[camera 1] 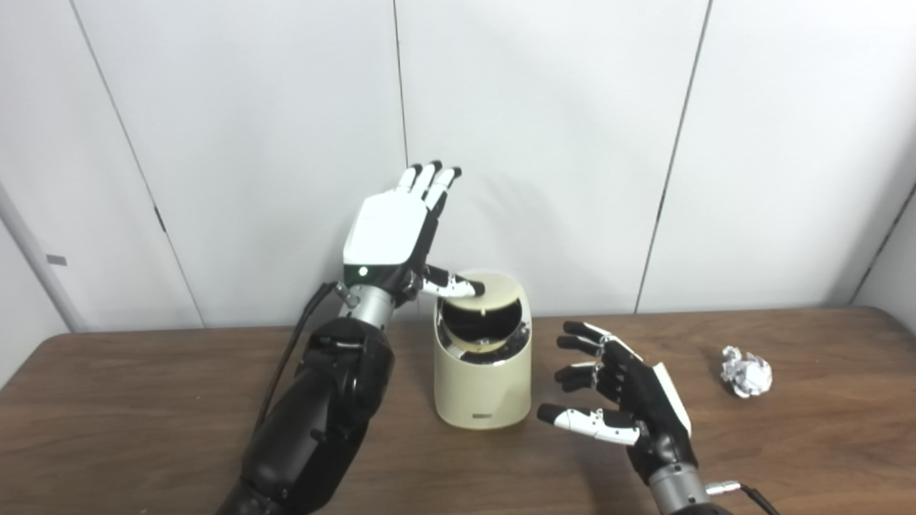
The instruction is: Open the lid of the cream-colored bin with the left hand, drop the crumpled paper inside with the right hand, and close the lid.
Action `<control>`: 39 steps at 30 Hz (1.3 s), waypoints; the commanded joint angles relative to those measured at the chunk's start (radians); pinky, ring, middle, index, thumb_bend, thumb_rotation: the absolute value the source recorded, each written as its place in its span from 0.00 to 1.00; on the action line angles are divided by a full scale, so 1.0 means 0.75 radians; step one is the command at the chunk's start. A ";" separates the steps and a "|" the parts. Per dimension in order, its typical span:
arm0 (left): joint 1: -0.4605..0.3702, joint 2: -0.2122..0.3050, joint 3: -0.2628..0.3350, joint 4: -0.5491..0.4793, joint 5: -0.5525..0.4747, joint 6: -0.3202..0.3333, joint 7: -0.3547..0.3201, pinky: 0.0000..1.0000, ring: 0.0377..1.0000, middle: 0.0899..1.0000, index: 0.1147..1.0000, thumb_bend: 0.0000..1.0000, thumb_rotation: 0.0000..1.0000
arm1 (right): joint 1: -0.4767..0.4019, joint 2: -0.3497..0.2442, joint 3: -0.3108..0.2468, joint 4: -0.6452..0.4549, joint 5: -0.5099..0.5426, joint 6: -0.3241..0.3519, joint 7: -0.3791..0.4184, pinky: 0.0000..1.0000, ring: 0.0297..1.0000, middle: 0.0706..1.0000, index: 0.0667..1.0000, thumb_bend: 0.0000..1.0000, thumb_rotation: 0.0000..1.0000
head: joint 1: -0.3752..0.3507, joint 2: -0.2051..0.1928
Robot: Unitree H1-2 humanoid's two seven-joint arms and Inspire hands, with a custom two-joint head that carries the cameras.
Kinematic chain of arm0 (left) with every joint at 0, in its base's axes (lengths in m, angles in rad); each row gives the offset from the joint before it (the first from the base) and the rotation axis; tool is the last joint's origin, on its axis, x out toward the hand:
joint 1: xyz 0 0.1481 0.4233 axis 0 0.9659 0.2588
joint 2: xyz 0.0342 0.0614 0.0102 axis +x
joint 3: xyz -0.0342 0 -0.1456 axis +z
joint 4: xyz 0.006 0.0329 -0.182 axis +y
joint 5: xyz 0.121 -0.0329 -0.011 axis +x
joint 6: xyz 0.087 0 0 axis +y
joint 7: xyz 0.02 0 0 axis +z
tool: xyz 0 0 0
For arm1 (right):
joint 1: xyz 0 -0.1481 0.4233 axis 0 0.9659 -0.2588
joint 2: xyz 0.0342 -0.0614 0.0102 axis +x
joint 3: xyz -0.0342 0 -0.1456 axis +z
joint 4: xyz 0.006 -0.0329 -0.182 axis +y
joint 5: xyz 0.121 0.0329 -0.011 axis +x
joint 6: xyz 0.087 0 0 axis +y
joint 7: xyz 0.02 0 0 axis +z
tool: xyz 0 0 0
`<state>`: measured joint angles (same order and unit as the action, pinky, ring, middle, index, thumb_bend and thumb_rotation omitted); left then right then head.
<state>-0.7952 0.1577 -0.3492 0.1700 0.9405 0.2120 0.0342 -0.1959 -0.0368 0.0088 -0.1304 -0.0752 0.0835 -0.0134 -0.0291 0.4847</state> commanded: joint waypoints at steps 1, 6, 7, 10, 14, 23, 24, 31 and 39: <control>-0.069 0.004 0.028 -0.055 -0.003 -0.017 0.053 0.86 1.00 1.00 1.00 0.91 0.20 | -0.041 0.006 0.002 -0.030 0.007 -0.053 0.001 0.53 0.55 0.72 0.74 0.77 0.10 | -0.001 -0.002; -0.064 0.001 0.061 -0.066 -0.034 -0.027 0.060 0.89 1.00 1.00 1.00 0.87 0.21 | -0.039 0.009 0.000 -0.034 0.015 -0.036 0.003 0.54 0.56 0.73 0.74 0.76 0.08 | 0.001 -0.004; -0.063 0.000 0.073 -0.071 -0.046 -0.032 0.069 0.89 1.00 1.00 1.00 0.87 0.21 | -0.039 0.009 0.000 -0.033 0.013 -0.039 0.001 0.54 0.56 0.73 0.74 0.76 0.08 | 0.002 -0.004; -0.056 -0.002 0.107 -0.085 -0.088 -0.035 0.090 0.82 1.00 1.00 1.00 0.84 0.22 | -0.040 0.005 -0.001 -0.023 0.011 -0.056 0.001 0.55 0.56 0.72 0.74 0.76 0.08 | 0.006 -0.008; -0.038 -0.006 0.158 -0.092 -0.160 -0.047 0.100 0.77 0.97 1.00 1.00 0.79 0.23 | -0.041 0.003 -0.001 -0.018 0.012 -0.060 0.001 0.54 0.55 0.72 0.75 0.76 0.08 | 0.004 -0.009; 0.052 -0.080 0.352 -0.105 -0.455 -0.031 0.102 0.74 0.95 1.00 1.00 0.71 0.27 | -0.037 -0.003 0.000 -0.018 0.000 -0.061 -0.001 0.54 0.55 0.72 0.75 0.76 0.11 | 0.007 -0.012; 0.068 -0.089 0.368 -0.114 -0.488 -0.024 0.095 0.75 0.95 1.00 1.00 0.71 0.27 | -0.038 -0.005 -0.001 -0.014 -0.001 -0.065 -0.002 0.54 0.55 0.72 0.75 0.76 0.11 | 0.008 -0.011; 0.147 -0.149 0.458 -0.189 -0.727 0.053 0.034 0.82 0.97 1.00 1.00 0.67 0.22 | -0.040 -0.013 -0.006 -0.004 0.003 -0.073 0.001 0.54 0.55 0.72 0.75 0.76 0.11 | 0.011 -0.008; 0.226 -0.175 0.512 -0.275 -0.914 0.157 -0.012 0.85 0.94 0.96 0.99 0.63 0.30 | -0.040 -0.018 -0.007 0.003 0.013 -0.074 0.005 0.53 0.55 0.72 0.75 0.75 0.10 | 0.015 -0.002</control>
<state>-0.5899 0.0189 0.0291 0.0164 0.2671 0.3402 0.0238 -0.1958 -0.0503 0.0055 -0.1034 -0.0747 0.0693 -0.0127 -0.0184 0.4817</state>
